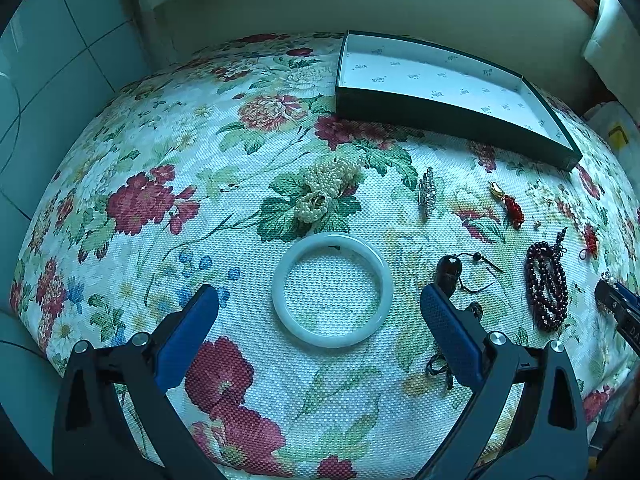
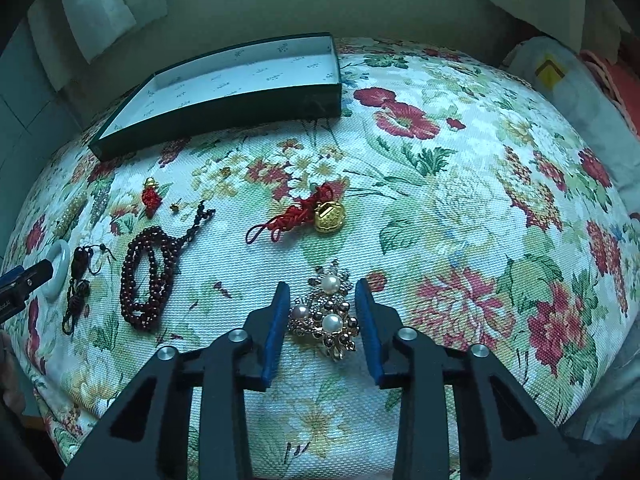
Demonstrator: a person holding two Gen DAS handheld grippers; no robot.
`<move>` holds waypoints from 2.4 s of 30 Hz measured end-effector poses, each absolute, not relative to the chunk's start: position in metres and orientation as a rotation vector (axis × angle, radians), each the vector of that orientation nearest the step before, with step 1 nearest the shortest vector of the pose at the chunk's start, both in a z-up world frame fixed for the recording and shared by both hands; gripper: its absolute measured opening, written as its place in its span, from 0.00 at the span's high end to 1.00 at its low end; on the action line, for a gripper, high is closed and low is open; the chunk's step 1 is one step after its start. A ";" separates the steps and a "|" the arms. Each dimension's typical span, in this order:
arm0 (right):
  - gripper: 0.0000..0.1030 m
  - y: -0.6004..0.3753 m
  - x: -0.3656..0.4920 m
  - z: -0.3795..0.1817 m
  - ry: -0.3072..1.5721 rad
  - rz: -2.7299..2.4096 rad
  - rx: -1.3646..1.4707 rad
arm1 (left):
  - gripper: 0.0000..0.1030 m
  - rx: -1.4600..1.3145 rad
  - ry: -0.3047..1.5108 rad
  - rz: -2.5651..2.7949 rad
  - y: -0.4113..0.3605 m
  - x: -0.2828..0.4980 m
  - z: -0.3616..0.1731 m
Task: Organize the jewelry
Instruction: 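Lower the right gripper onto the pearl brooch and close on it while the left gripper approaches the white bangle, then grasp the white jade bangle with the left gripper while the right gripper lifts the brooch, then carry the bangle and brooch into the tray and open both grippers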
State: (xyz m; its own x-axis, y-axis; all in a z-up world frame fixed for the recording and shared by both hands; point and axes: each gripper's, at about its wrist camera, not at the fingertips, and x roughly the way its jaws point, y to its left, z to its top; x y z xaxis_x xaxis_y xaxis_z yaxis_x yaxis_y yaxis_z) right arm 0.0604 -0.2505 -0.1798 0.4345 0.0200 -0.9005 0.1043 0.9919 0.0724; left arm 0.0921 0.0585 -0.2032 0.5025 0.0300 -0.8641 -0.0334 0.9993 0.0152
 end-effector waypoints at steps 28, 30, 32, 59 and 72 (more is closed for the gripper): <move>0.86 -0.242 0.067 -0.168 1.069 -0.022 0.109 | 0.02 -0.003 1.073 0.064 0.070 0.102 -0.216; 0.86 -0.242 0.067 -0.168 1.069 -0.022 0.110 | 0.02 0.005 1.074 0.058 0.068 0.103 -0.217; 0.86 -0.242 0.068 -0.168 1.068 -0.022 0.111 | 0.02 0.021 1.078 0.047 0.065 0.106 -0.220; 0.86 -0.243 0.070 -0.152 1.022 -0.008 0.142 | 0.32 -0.002 1.005 -0.047 0.060 0.096 -0.194; 0.86 -0.235 0.118 -0.101 0.872 0.046 0.139 | 0.32 0.021 0.887 -0.129 0.029 0.148 -0.140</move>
State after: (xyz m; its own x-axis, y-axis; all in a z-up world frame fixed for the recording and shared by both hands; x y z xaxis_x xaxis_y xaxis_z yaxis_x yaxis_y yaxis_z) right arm 0.1180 -0.2351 -0.1012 0.6427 0.0969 -0.7600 0.0165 0.9900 0.1402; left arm 0.1477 0.0292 -0.1402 0.6248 -0.1035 -0.7739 0.1212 0.9920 -0.0349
